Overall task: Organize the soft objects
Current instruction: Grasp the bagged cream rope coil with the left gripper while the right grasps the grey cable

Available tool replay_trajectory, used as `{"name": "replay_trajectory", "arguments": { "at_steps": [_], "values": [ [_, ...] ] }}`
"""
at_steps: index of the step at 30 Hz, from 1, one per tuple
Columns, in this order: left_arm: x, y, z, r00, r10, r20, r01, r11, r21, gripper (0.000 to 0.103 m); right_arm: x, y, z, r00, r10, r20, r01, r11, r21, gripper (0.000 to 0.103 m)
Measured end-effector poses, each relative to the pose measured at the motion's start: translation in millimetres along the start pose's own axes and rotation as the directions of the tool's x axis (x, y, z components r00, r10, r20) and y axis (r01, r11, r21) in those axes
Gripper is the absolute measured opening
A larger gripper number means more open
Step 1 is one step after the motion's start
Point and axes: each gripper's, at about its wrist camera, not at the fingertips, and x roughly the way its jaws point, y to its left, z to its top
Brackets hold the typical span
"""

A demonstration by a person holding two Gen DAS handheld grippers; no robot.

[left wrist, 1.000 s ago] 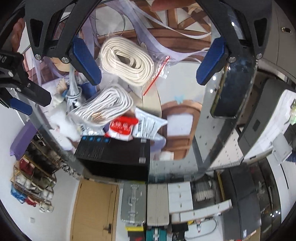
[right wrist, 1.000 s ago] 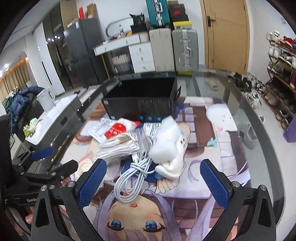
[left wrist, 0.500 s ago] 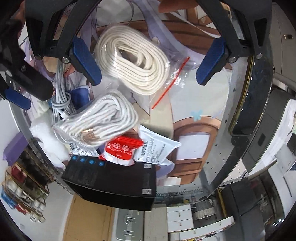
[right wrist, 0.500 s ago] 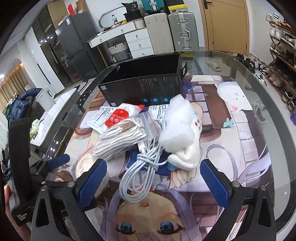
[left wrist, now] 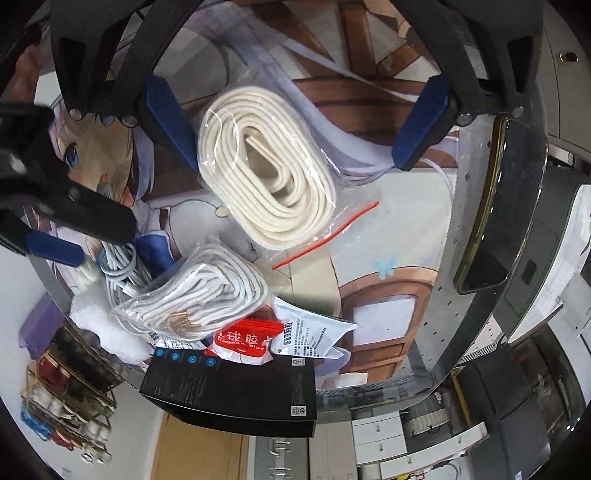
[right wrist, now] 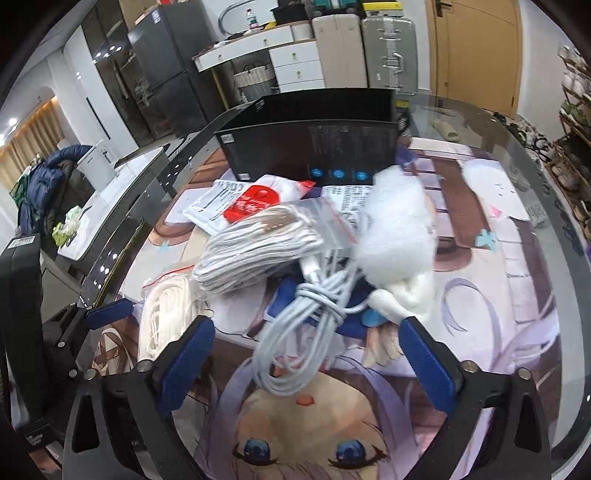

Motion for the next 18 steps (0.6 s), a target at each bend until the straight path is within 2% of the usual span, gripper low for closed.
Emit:
{"name": "replay_trajectory", "arguments": {
  "at_steps": [1,2,5,7,9,12,15,18],
  "values": [
    [-0.7,0.4,-1.2,1.000,-0.004,-0.003,0.004,1.000,0.007,0.103,1.9,1.2,-0.1,1.000,0.011,-0.010,-0.011,1.000,-0.002,0.078],
    [-1.1,0.1,-1.6,1.000,-0.008,-0.010,0.008,1.000,0.014,0.103,3.9,2.3,-0.3,0.999,0.026,-0.021,-0.026,1.000,-0.002,0.074],
    [-2.1,-1.9,-1.0,0.998,-0.039,-0.056,0.042,0.997,0.067,0.103,6.8,1.7,-3.6,0.997,0.066,-0.050,-0.067,0.998,-0.016,0.069],
    [-3.6,-1.1,0.0,0.995,-0.064,-0.080,0.072,0.993,0.096,0.102,3.6,2.7,-5.4,0.996,0.065,-0.053,-0.067,0.997,-0.039,0.052],
    [-6.3,3.6,0.5,0.994,-0.085,-0.070,0.088,0.995,0.047,0.101,-0.6,-1.1,-8.6,0.994,0.086,-0.060,-0.089,0.995,-0.051,0.046],
    [-10.0,4.3,1.6,0.994,-0.091,-0.063,0.093,0.995,0.023,0.095,-5.0,-6.8,-13.3,0.990,0.116,-0.077,-0.120,0.992,-0.047,0.040],
    [-14.2,1.5,6.2,0.996,-0.078,-0.039,0.079,0.996,0.031,0.095,-11.5,-9.5,-18.6,0.987,0.127,-0.100,-0.133,0.989,-0.059,0.036],
    [-13.4,1.4,10.2,0.997,-0.067,-0.033,0.067,0.998,0.015,0.095,-19.0,-7.6,-26.4,0.979,0.138,-0.152,-0.153,0.984,-0.093,0.036]
  ]
}}
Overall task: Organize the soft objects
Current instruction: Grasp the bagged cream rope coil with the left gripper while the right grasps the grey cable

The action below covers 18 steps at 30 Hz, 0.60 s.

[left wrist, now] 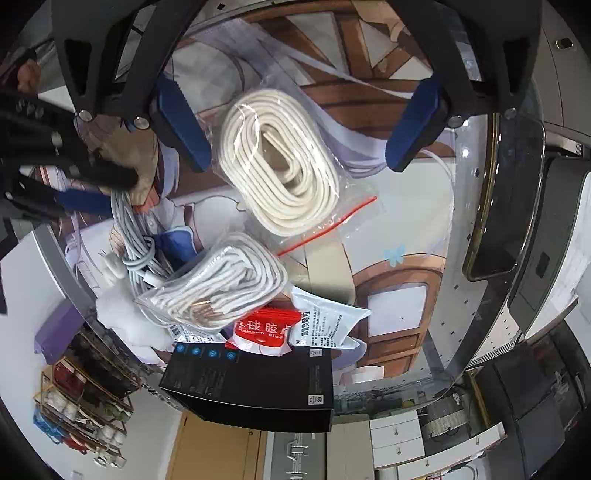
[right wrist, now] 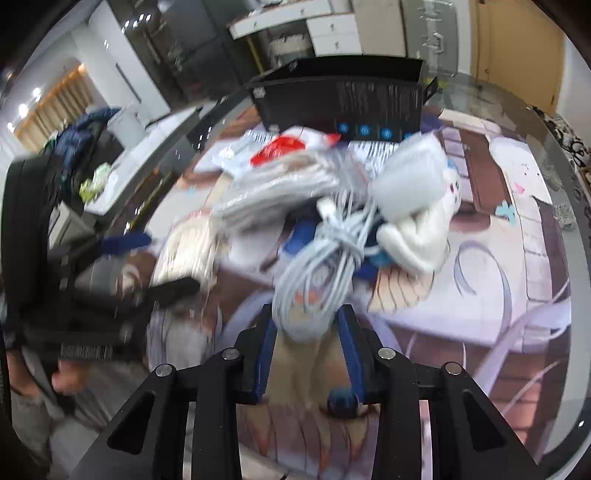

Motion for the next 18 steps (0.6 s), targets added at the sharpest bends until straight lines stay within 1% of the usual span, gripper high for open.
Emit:
{"name": "replay_trajectory", "arguments": {
  "at_steps": [1,3,4,5,6,7,9,11,12,14,15,16,17,18],
  "values": [
    [1.8,2.0,1.2,1.000,0.001,-0.004,-0.001,1.000,-0.013,0.095,-4.7,0.1,-3.6,1.000,0.016,0.005,-0.016,1.000,0.010,0.036],
    [6.5,5.8,4.0,1.000,-0.004,-0.010,0.003,0.999,-0.035,0.089,-10.8,-3.3,-4.9,0.999,0.037,0.024,-0.038,0.998,0.042,0.038],
    [7.6,7.5,4.8,1.000,-0.022,-0.016,0.021,0.999,-0.040,0.080,-13.1,-4.3,-3.0,0.999,0.036,0.038,-0.038,0.998,0.048,0.047],
    [7.5,8.2,5.8,1.000,-0.023,-0.014,0.022,0.999,-0.039,0.075,-16.1,-5.3,0.8,0.998,0.023,0.065,-0.026,0.998,0.049,0.052],
    [7.0,8.4,7.0,1.000,-0.021,-0.011,0.021,0.999,-0.039,0.071,-17.2,-6.1,5.1,0.996,0.006,0.086,-0.010,0.998,0.056,0.060],
    [5.6,8.2,7.6,1.000,-0.026,-0.012,0.025,0.999,-0.040,0.065,-15.5,-7.5,9.5,0.996,-0.008,0.092,0.002,0.998,0.062,0.064],
    [6.0,6.8,8.5,0.999,-0.033,-0.013,0.033,0.999,-0.035,0.061,-6.5,-10.7,22.9,0.995,-0.021,0.094,0.013,0.996,0.089,0.064],
    [6.2,4.5,8.6,0.999,-0.031,-0.011,0.031,0.999,-0.019,0.055,4.2,-12.7,33.7,0.995,-0.054,0.085,0.045,0.993,0.105,0.064],
    [5.7,3.0,8.2,1.000,-0.026,-0.008,0.026,1.000,-0.005,0.054,9.3,-13.0,37.5,0.994,-0.077,0.081,0.067,0.992,0.110,0.064],
    [4.2,-0.4,7.2,1.000,-0.015,0.000,0.015,1.000,0.023,0.049,15.6,-12.6,42.5,0.990,-0.119,0.081,0.111,0.989,0.100,0.064],
    [3.3,-1.8,6.3,1.000,-0.011,0.003,0.011,0.999,0.036,0.047,18.0,-9.8,44.4,0.987,-0.140,0.077,0.135,0.988,0.070,0.063],
    [2.4,-2.8,5.6,1.000,-0.009,0.005,0.009,0.999,0.044,0.046,19.5,-8.3,44.6,0.985,-0.158,0.073,0.154,0.987,0.049,0.057],
    [1.8,-2.8,4.8,1.000,-0.012,0.005,0.011,0.999,0.048,0.045,20.7,-6.6,44.1,0.984,-0.166,0.069,0.164,0.986,0.031,0.055],
    [1.1,-2.2,4.0,1.000,-0.016,0.005,0.016,0.999,0.047,0.044,20.2,-4.6,42.1,0.986,-0.158,0.062,0.157,0.988,0.011,0.044]
  ]
}}
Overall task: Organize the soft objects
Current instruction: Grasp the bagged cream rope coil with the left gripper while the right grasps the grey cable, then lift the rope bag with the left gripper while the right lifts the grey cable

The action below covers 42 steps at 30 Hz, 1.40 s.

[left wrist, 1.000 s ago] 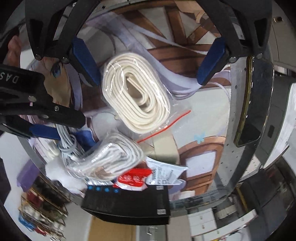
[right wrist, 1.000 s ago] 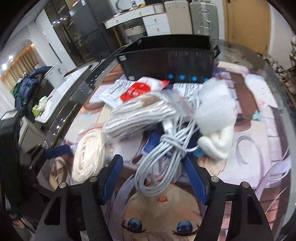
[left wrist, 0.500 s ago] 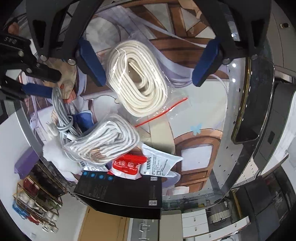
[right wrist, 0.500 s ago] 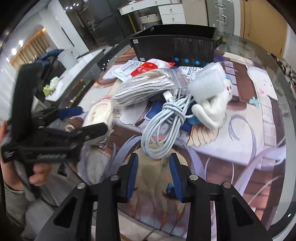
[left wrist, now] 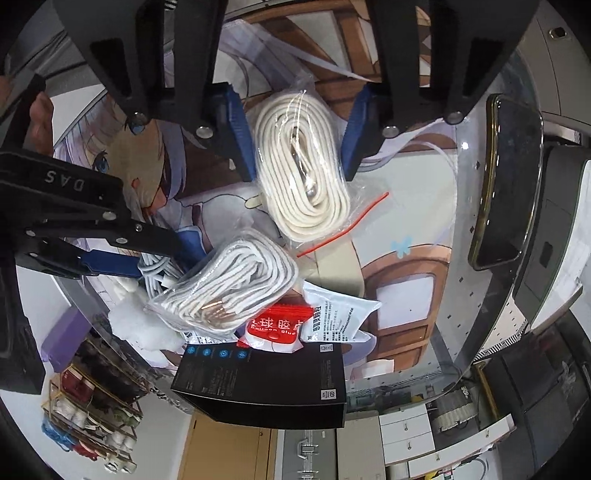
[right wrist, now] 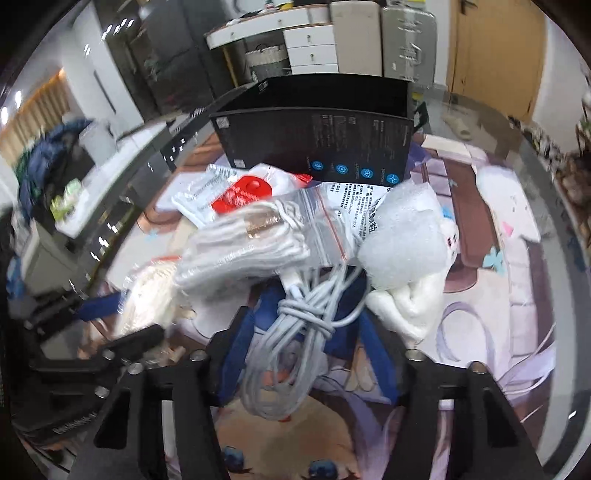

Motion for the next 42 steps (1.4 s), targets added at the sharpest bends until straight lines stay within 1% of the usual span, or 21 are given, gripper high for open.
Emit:
{"name": "replay_trajectory", "arguments": {
  "at_steps": [1,3,6,11,13,14,15,16,17,19,21,23,25,26,27,28,30,32,34,38,42],
  "values": [
    [-0.6,0.6,-0.9,1.000,-0.002,-0.001,0.002,1.000,-0.003,0.044,-0.6,1.7,-3.6,1.000,0.003,-0.015,-0.003,1.000,-0.017,0.033],
    [-1.6,1.3,-2.4,1.000,-0.002,-0.002,0.002,1.000,-0.005,0.043,-2.0,4.7,-13.2,1.000,-0.010,-0.028,0.009,0.999,-0.050,0.027],
    [-3.2,-0.6,-3.7,1.000,-0.008,-0.005,0.008,1.000,0.004,0.041,-8.9,9.0,-24.6,0.999,-0.034,-0.037,0.030,0.994,-0.103,0.023],
    [-5.5,-6.7,-7.9,1.000,0.000,-0.002,0.000,1.000,0.028,0.040,-19.1,8.9,-40.6,0.998,0.021,-0.057,-0.027,0.995,-0.095,0.022],
    [-5.1,-9.2,-8.8,1.000,0.012,-0.003,-0.012,0.999,0.043,0.040,-20.7,6.8,-40.6,0.997,0.048,-0.063,-0.053,0.995,-0.084,0.026],
    [-5.1,-10.6,-9.3,1.000,0.019,-0.006,-0.019,0.999,0.051,0.044,-22.1,5.9,-43.3,0.996,0.061,-0.059,-0.065,0.995,-0.075,0.027],
    [-5.6,-10.7,-9.6,1.000,0.024,-0.005,-0.023,0.998,0.051,0.044,-22.5,7.2,-43.6,0.996,0.070,-0.053,-0.073,0.995,-0.068,0.035],
    [-5.7,-8.6,-9.1,1.000,0.023,-0.005,-0.023,0.999,0.032,0.050,-22.2,8.8,-42.6,0.997,0.067,-0.049,-0.070,0.995,-0.071,0.048],
    [-5.9,-7.3,-8.7,1.000,0.021,-0.005,-0.021,1.000,0.019,0.057,-21.5,10.5,-39.6,0.998,0.054,-0.039,-0.057,0.995,-0.086,0.052],
    [-5.4,-6.5,-7.6,1.000,0.021,-0.004,-0.021,1.000,0.011,0.063,-16.7,10.4,-30.3,0.999,0.029,-0.029,-0.032,0.994,-0.102,0.053],
    [-4.5,-8.0,-6.9,1.000,0.023,-0.003,-0.023,1.000,0.021,0.064,-10.8,10.7,-22.0,1.000,0.007,-0.024,-0.010,0.994,-0.108,0.053],
    [-2.8,-8.1,-6.8,1.000,0.026,-0.004,-0.026,0.999,0.019,0.072,-5.4,8.2,-16.6,0.999,0.015,-0.028,-0.017,0.995,-0.100,0.053],
    [1.0,-7.0,-6.0,1.000,0.023,-0.014,-0.023,1.000,0.009,0.074,-0.3,7.9,-14.0,0.999,0.023,-0.040,-0.027,0.995,-0.096,0.053],
    [2.4,-6.5,-5.7,1.000,0.022,-0.022,-0.021,1.000,0.007,0.071,-0.3,8.7,-14.5,0.999,0.019,-0.041,-0.023,0.995,-0.099,0.053],
    [3.5,-5.6,-5.2,0.999,0.019,-0.031,-0.019,1.000,0.004,0.068,-0.9,9.6,-14.6,0.999,0.012,-0.040,-0.016,0.994,-0.105,0.048],
    [3.2,-4.4,-5.3,0.999,0.011,-0.034,-0.011,1.000,0.001,0.062,-2.0,10.0,-15.2,0.999,0.017,-0.039,-0.021,0.994,-0.109,0.047],
    [0.9,-2.9,-5.0,1.000,0.010,-0.029,-0.010,1.000,-0.003,0.056,-3.6,10.2,-17.6,0.999,0.036,-0.040,-0.040,0.994,-0.106,0.047],
    [-1.5,-2.1,-5.0,1.000,0.019,-0.021,-0.019,1.000,-0.001,0.046,-5.1,8.4,-20.8,0.998,0.050,-0.040,-0.054,0.994,-0.099,0.046],
    [-3.1,-0.5,-4.9,1.000,0.012,-0.019,-0.012,1.000,-0.006,0.041,-7.2,6.9,-22.8,0.998,0.054,-0.039,-0.058,0.994,-0.093,0.045],
    [-5.0,0.6,-4.5,1.000,0.005,-0.018,-0.005,1.000,-0.004,0.036,-13.8,5.8,-25.8,0.998,0.047,-0.030,-0.050,0.994,-0.096,0.045],
    [-8.7,-3.6,-5.3,1.000,0.011,-0.007,-0.011,1.000,0.016,0.035,-21.5,5.2,-26.0,0.999,0.043,-0.017,-0.044,0.994,-0.096,0.045]
  ]
}}
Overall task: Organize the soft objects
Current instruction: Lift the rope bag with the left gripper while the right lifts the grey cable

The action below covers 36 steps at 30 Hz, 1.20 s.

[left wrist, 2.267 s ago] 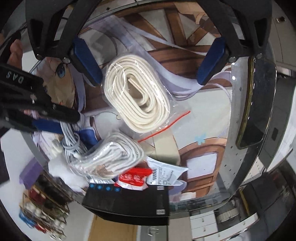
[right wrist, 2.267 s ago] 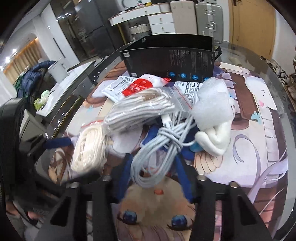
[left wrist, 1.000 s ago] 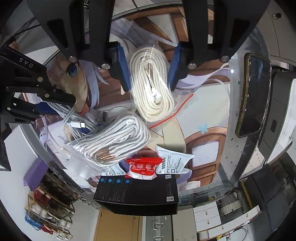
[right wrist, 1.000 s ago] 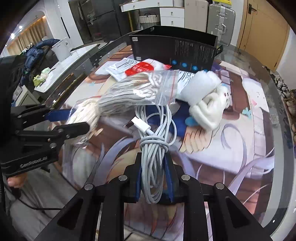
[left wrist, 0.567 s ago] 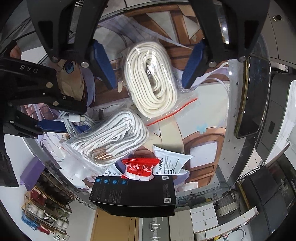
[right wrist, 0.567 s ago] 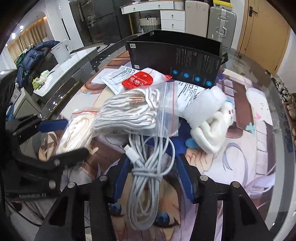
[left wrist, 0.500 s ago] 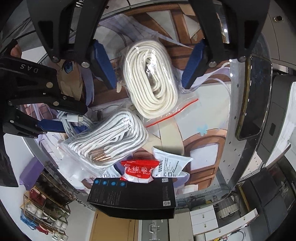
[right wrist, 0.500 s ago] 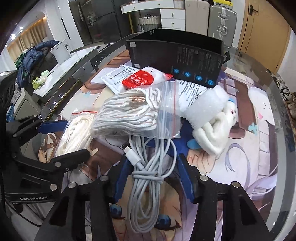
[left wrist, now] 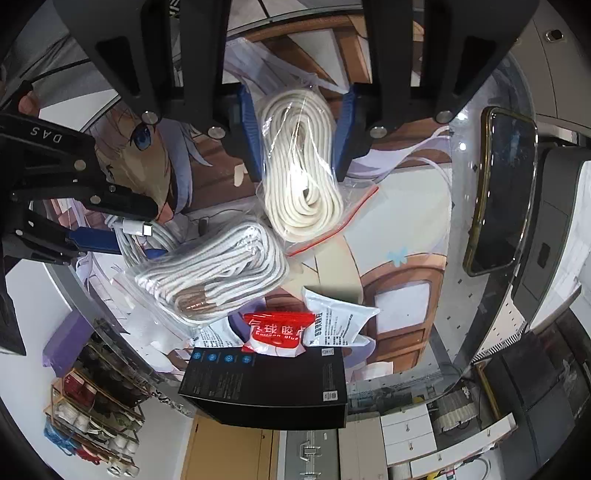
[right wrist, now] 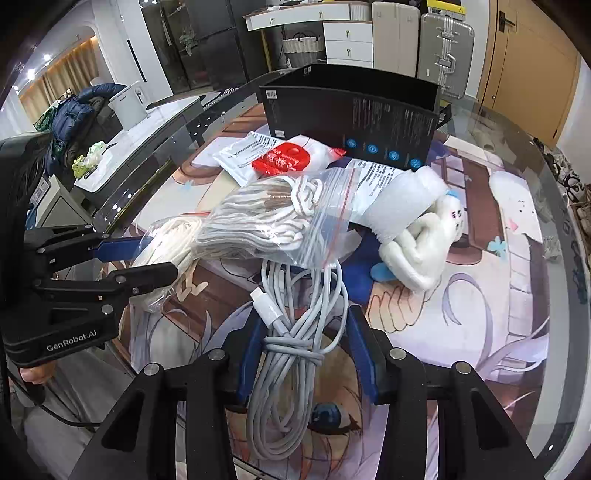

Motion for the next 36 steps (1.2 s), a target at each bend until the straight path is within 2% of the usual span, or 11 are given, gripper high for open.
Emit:
{"name": "replay_trajectory", "arguments": {
  "at_steps": [11,17,23,30,36],
  "values": [
    [-20.5,-7.5,-1.0,0.998,0.014,0.055,-0.016,0.999,0.034,0.035,-19.9,-8.1,-2.8,0.999,0.004,0.036,-0.005,0.999,0.033,0.045],
    [-36.5,-6.1,3.2,0.995,-0.016,0.098,0.014,1.000,0.025,0.035,-35.1,-10.5,0.1,0.997,0.010,0.074,-0.013,0.999,0.044,0.045],
    [-49.9,-7.6,8.6,0.990,-0.016,0.139,0.013,1.000,0.026,0.035,-46.4,-8.9,5.0,0.994,0.007,0.106,-0.012,0.999,0.043,0.045],
    [-60.8,-8.6,21.3,0.984,-0.020,0.179,0.017,1.000,0.020,0.035,-59.9,-6.8,16.7,0.989,0.009,0.149,-0.016,0.999,0.045,0.045],
    [-67.6,-7.8,35.4,0.976,0.003,0.216,-0.010,1.000,0.030,0.035,-76.0,-3.4,32.7,0.979,0.011,0.202,-0.019,0.999,0.038,0.045]
  ]
}}
